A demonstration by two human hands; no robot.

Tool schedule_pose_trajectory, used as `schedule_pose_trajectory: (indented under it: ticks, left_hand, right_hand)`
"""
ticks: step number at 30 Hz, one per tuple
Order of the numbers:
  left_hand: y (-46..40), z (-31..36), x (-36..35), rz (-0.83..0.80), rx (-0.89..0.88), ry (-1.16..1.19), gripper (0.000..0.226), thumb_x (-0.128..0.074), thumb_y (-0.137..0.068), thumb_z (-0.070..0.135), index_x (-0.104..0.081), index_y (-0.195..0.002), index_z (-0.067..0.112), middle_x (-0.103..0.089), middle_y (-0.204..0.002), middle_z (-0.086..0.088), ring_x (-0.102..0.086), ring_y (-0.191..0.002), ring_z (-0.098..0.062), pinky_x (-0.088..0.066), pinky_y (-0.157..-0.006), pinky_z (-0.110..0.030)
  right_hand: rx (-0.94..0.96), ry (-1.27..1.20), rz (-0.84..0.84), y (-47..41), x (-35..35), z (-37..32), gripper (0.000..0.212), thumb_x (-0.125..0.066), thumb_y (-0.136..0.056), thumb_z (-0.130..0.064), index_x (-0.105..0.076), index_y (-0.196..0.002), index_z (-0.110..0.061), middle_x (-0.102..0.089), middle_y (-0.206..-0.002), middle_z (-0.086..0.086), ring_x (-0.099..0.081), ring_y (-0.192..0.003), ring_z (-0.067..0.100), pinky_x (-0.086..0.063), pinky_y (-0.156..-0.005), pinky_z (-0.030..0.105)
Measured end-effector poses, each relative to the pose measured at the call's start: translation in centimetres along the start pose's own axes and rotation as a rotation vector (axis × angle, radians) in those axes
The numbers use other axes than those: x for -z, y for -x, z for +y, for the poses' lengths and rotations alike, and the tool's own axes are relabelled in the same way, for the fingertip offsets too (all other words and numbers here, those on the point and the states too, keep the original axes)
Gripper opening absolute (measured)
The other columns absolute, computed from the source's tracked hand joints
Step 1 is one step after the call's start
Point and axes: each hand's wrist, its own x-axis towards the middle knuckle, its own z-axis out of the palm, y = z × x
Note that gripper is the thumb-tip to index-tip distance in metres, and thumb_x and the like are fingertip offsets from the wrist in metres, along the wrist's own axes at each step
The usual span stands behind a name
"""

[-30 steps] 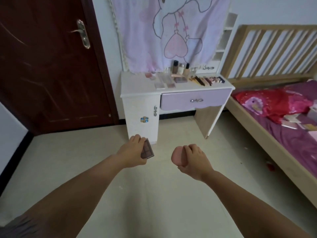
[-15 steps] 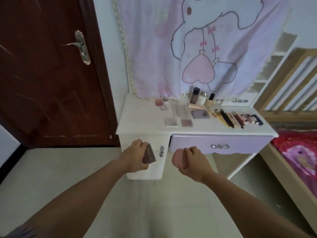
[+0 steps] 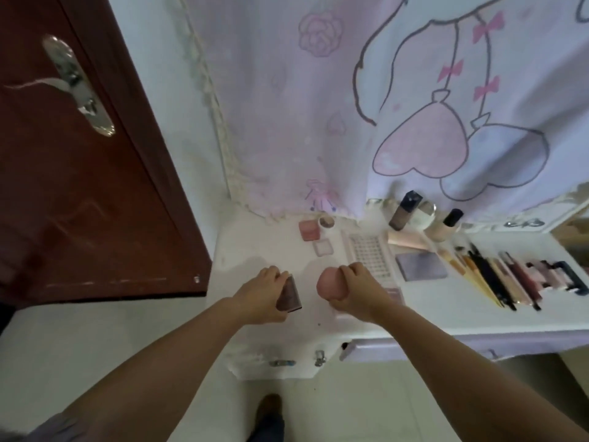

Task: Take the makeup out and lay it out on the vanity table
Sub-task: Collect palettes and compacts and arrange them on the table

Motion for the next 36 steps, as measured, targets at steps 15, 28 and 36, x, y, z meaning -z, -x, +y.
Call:
schedule_pose_trajectory:
  ticks: [15, 28, 36]
  left_hand:
    - [-12.4, -6.5, -0.6, -0.145, -0.238, -0.182, 0.085, -0.061, -0.076, 0.037, -0.019, -0.145, 0.009, -0.033, -0.136, -0.012, -0.036, -0.121, -0.029, -0.034, -0.099, -0.035]
    - [-15.3, 2.7, 7.2, 0.112, -0.447, -0.200, 0.050, -0.049, -0.090, 0.044, -0.042, -0.131, 0.015, -0.047, -0.132, -0.009, -0.048, -0.118, -0.028, -0.044, -0.094, -0.039]
    - [-8.9, 19.7, 4.5, 0.252, -0.853, -0.170, 0.062, -0.019, -0.084, 0.046, -0.058, -0.115, 0.008, -0.063, -0.104, -0.013, -0.059, -0.097, -0.032, -0.045, -0.085, -0.042]
  right_hand:
    - [0.088, 0.123, -0.069, -10.2, -2.1, -0.1, 0.081, -0.068, -0.077, -0.039, -0.029, -0.144, -0.014, -0.036, -0.142, 0.007, -0.044, -0.122, 0.025, -0.035, -0.101, 0.029]
    - [-0.236, 0.123, 0.360, -3.2, 3.9, 3.0, 0.041, -0.041, -0.097, -0.038, -0.053, -0.127, -0.014, -0.051, -0.131, 0.009, -0.051, -0.118, 0.030, -0.035, -0.101, 0.041]
    - [-0.736, 0.113, 0.500, 15.7, 1.6, 6.7, 0.068, -0.004, -0.089, -0.055, -0.024, -0.147, -0.027, -0.026, -0.154, 0.005, -0.019, -0.144, 0.025, -0.003, -0.116, 0.053]
